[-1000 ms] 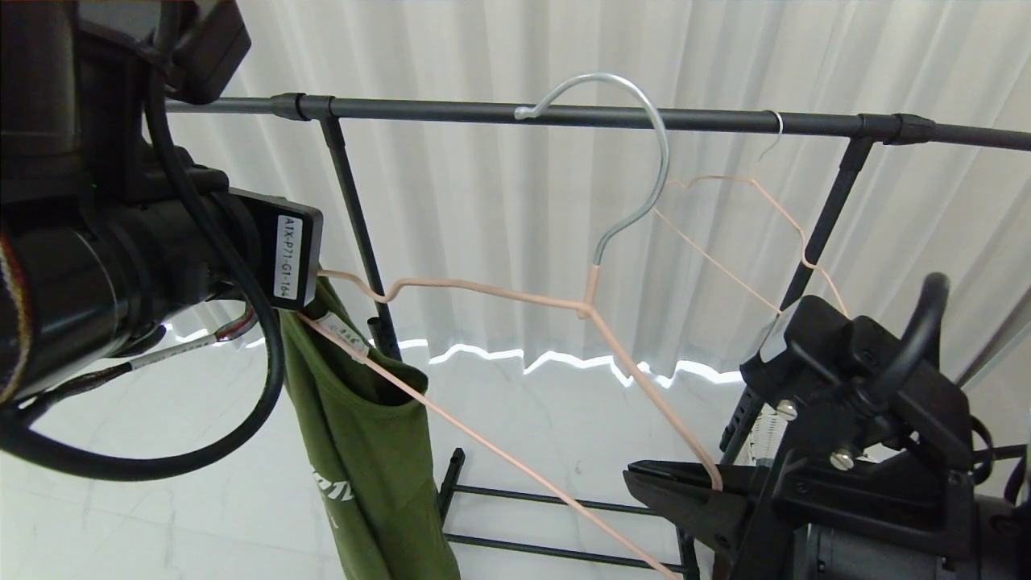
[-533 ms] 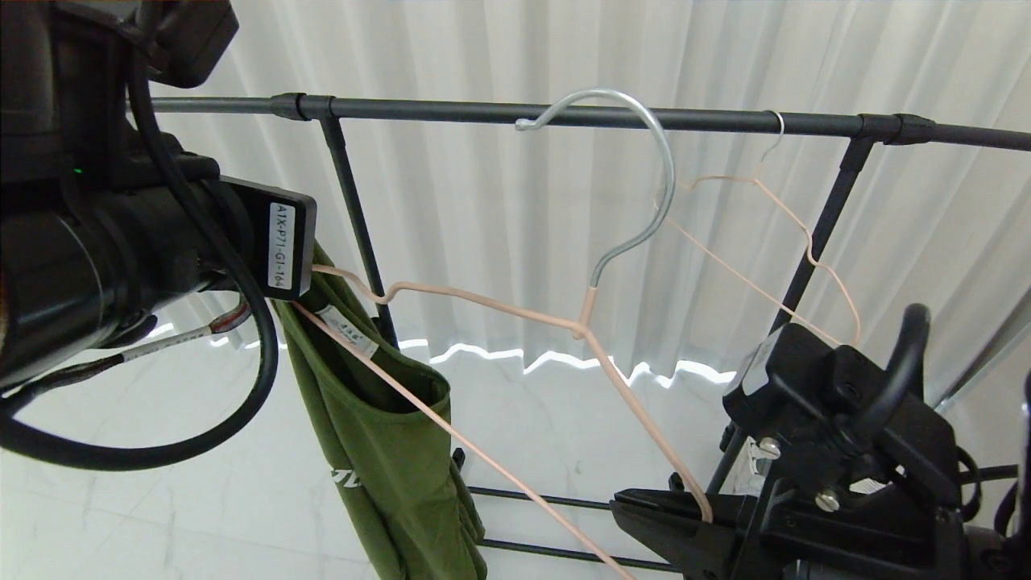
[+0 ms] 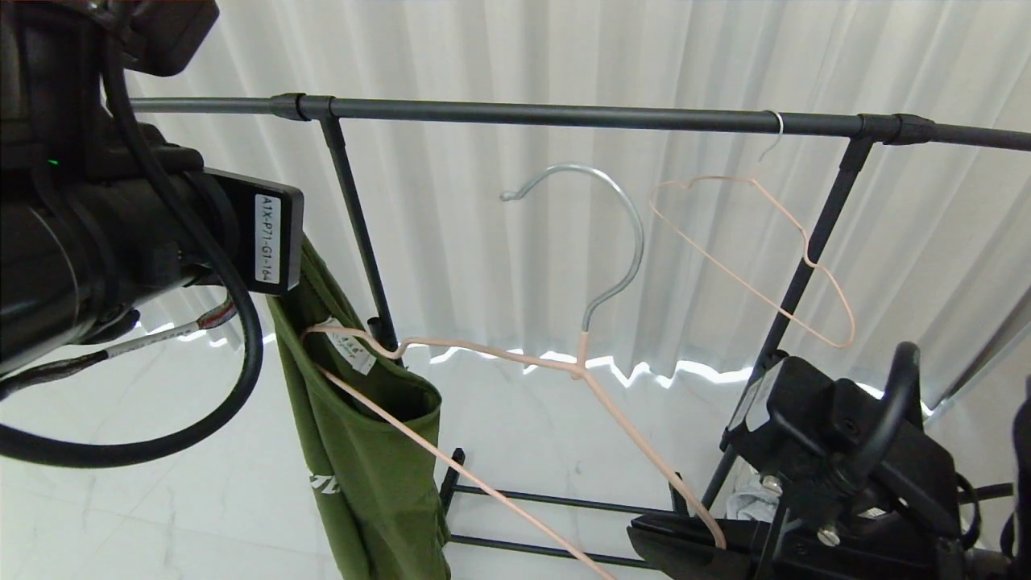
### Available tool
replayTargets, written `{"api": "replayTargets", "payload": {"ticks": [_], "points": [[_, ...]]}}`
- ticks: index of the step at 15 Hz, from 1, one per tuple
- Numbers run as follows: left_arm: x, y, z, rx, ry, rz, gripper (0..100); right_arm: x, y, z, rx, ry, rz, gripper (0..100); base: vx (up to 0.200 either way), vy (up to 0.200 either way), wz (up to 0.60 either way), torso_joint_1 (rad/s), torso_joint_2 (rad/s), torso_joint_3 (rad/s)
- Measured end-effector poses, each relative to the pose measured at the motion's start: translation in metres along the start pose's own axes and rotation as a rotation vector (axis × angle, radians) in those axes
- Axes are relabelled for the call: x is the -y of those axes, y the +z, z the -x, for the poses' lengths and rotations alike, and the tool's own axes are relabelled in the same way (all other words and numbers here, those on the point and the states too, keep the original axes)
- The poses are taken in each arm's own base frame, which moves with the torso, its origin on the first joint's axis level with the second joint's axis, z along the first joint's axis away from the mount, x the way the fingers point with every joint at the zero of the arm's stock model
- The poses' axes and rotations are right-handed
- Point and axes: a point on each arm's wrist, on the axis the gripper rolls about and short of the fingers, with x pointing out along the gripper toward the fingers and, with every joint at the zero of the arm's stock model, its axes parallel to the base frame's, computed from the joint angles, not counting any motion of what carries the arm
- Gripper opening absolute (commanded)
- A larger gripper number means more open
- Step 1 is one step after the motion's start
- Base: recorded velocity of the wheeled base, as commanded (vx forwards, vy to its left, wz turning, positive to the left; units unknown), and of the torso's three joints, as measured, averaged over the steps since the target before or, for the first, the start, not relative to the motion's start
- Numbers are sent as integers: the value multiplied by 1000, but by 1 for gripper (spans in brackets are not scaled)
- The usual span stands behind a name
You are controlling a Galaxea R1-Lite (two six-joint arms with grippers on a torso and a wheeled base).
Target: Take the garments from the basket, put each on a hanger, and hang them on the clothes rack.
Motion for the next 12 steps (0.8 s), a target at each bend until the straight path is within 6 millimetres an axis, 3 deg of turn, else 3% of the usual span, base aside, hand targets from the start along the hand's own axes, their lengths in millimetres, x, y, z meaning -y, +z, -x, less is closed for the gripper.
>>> {"api": "replayTargets", "payload": {"ticks": [5, 12], "points": [[1, -4, 0, -7, -2, -11, 0, -2, 13, -10, 134, -41, -50, 0, 0, 0, 0, 0, 0, 0], [0, -8, -2, -20, 13, -20, 0, 0, 9, -21, 148, -188, -130, 0, 0, 0, 0, 0, 0, 0]]}}
